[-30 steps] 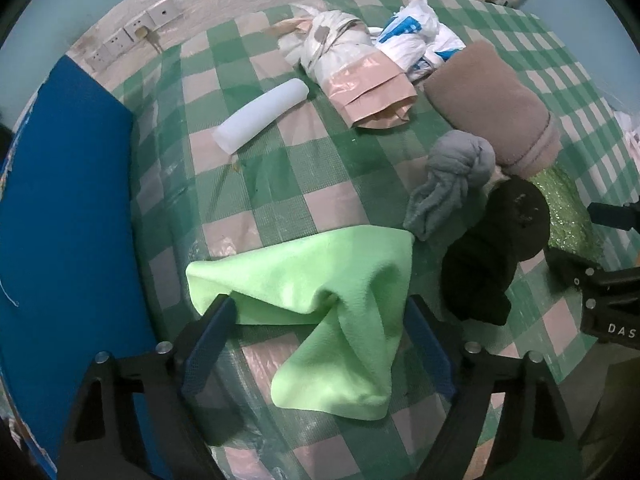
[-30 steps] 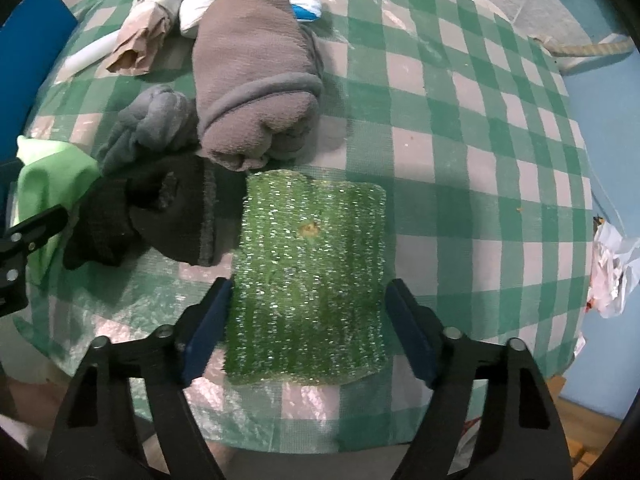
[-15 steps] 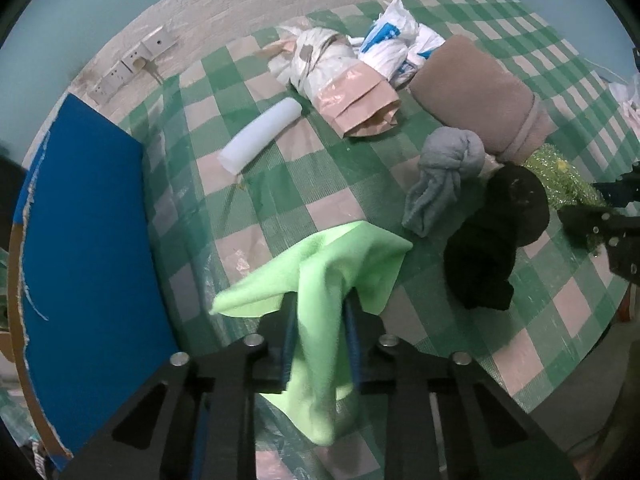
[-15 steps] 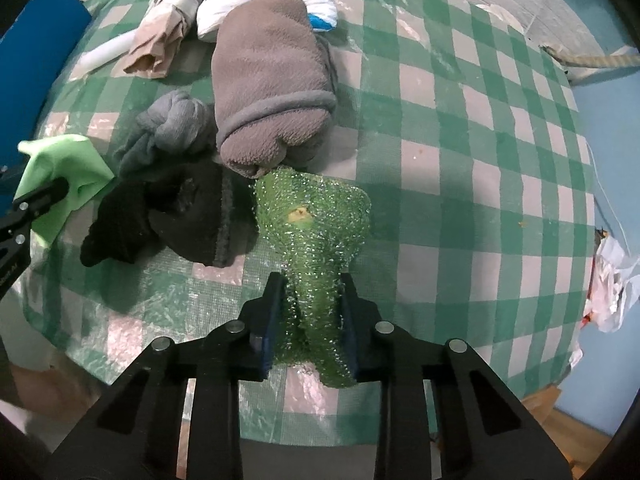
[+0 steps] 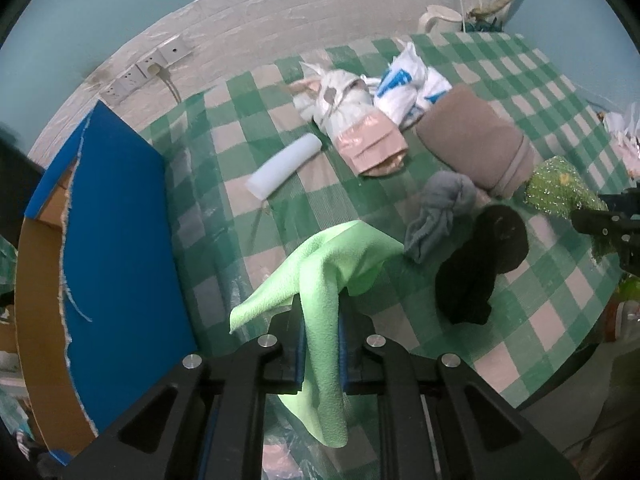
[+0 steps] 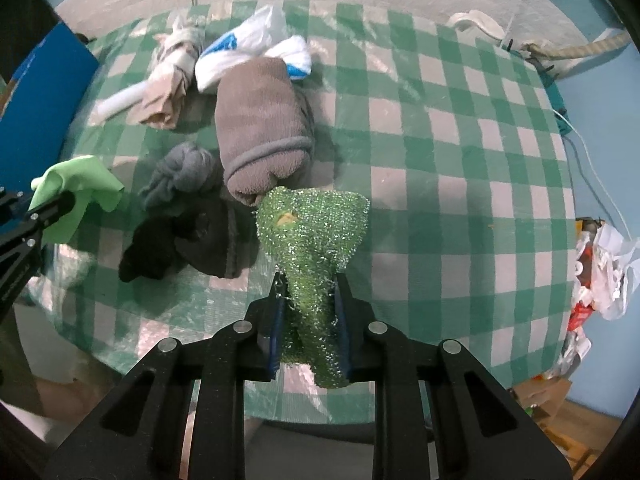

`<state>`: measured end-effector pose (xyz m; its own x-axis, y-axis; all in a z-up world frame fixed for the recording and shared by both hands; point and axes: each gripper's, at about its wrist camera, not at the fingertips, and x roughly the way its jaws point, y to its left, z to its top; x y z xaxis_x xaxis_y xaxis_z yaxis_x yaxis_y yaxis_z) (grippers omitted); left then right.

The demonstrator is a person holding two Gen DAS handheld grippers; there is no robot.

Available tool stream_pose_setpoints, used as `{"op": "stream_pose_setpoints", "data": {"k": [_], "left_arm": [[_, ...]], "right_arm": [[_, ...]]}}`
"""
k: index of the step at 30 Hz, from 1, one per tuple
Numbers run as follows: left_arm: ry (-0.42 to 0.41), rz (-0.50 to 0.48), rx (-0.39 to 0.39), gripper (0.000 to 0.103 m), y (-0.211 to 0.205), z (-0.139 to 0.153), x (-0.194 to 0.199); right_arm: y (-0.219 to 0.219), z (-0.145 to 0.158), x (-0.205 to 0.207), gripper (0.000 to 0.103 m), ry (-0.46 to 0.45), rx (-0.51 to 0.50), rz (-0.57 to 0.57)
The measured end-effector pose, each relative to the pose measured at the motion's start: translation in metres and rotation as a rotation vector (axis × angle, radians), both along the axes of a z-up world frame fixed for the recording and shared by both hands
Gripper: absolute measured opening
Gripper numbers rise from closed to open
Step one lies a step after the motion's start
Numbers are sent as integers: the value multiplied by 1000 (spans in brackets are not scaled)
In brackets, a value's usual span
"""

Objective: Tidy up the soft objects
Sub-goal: 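Close the right tool on the mesh pad while the left tool grips the green cloth, lift both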

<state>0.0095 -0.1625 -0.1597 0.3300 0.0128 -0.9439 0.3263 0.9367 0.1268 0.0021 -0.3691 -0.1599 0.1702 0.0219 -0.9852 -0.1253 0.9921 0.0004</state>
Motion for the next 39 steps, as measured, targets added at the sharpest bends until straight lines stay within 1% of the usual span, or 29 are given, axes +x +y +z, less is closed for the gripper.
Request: {"op": "stream_pose_setpoints", "data": {"k": [4,5,6,10,17,22,31,39], "left_arm": [[-3,16,-16,12,3,6,-2],[-2,18,-19,12,3,8,-3],[-2,23,-23,12,4,10,-3],[-1,37,-41,12,9,18,-3],[-20,72,-81,12,20,40,-4],[-39,106,-86,12,31,52,-3],[-89,137,-73,12,47,69,-5],[-127,145,-78,12,56,84,-8]], "right_arm": [[1,17,-3,20,-22,7,-11],[4,17,0,20,-29,7,-11],[4,24,3,20,-36,9,-12],[10,38,-3,20,-69,16,-10],[24,52,5,20,-115,40,10],[34,61,8,20,-143,51,23],[54,83,11,20,-193,59,52],[79,101,18,20,-229,69,89]]}}
